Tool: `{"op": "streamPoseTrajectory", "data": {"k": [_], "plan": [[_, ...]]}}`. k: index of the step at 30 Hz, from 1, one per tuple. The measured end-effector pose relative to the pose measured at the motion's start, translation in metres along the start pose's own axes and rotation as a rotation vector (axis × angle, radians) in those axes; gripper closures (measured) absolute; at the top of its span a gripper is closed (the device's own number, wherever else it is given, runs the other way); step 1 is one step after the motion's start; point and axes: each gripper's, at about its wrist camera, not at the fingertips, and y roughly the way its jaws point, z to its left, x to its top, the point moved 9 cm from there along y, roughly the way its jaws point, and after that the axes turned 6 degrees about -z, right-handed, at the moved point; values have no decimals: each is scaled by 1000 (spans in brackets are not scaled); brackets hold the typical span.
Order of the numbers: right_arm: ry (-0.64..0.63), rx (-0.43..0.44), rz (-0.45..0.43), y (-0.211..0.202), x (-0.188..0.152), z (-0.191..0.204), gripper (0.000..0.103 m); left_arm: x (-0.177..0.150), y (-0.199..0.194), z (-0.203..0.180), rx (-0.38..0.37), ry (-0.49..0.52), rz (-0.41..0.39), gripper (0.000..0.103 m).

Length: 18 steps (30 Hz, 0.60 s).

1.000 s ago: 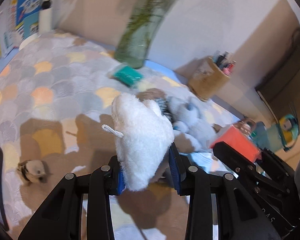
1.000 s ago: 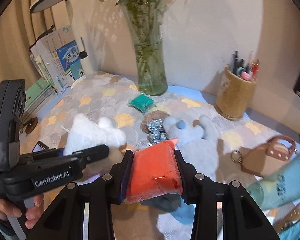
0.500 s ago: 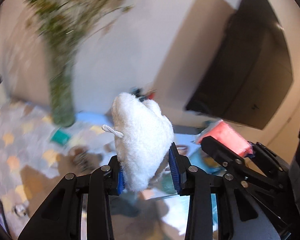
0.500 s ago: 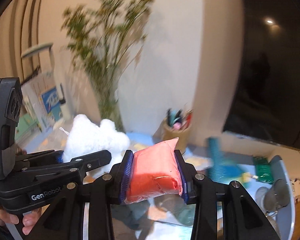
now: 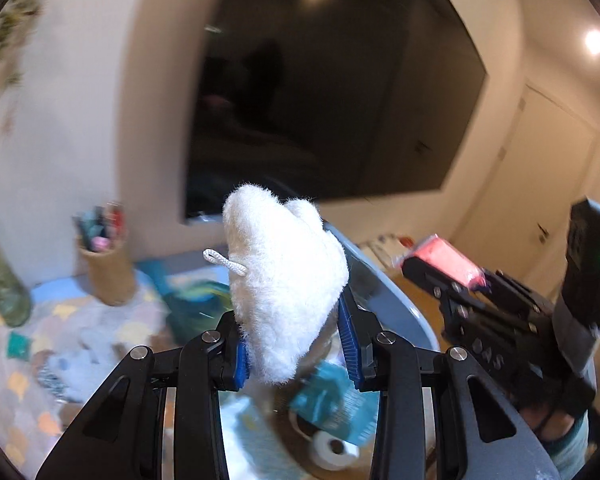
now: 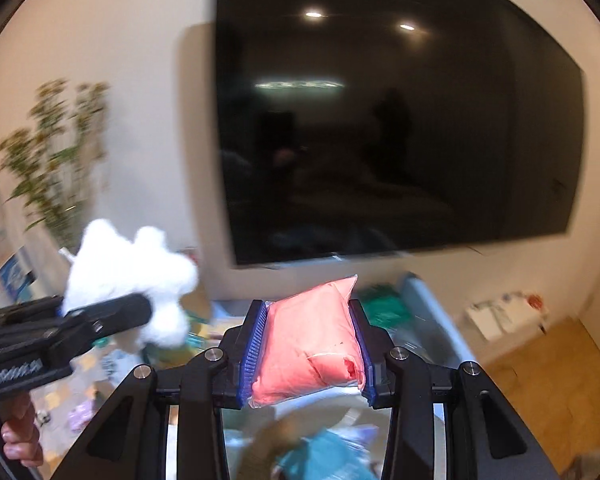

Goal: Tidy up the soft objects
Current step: 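Carry the white plush with the left tool while the right carries the red pouch to the plate, then open both tools to drop the white plush and red pouch onto the plate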

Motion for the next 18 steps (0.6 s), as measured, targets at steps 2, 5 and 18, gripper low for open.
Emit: {"op": "streamPoseTrajectory", "data": {"k": [2,5,18], "plan": [[23,-48,19,-3,-11,-23,64,-15,12,-18,-37,18,45,70],[47,-94,57,-7,-29,-49,64,-39,27,-39,-79,34,114,70],[96,-114,337,0,-142,-74,64,-185,72,-54,-55,50,455,70]]}}
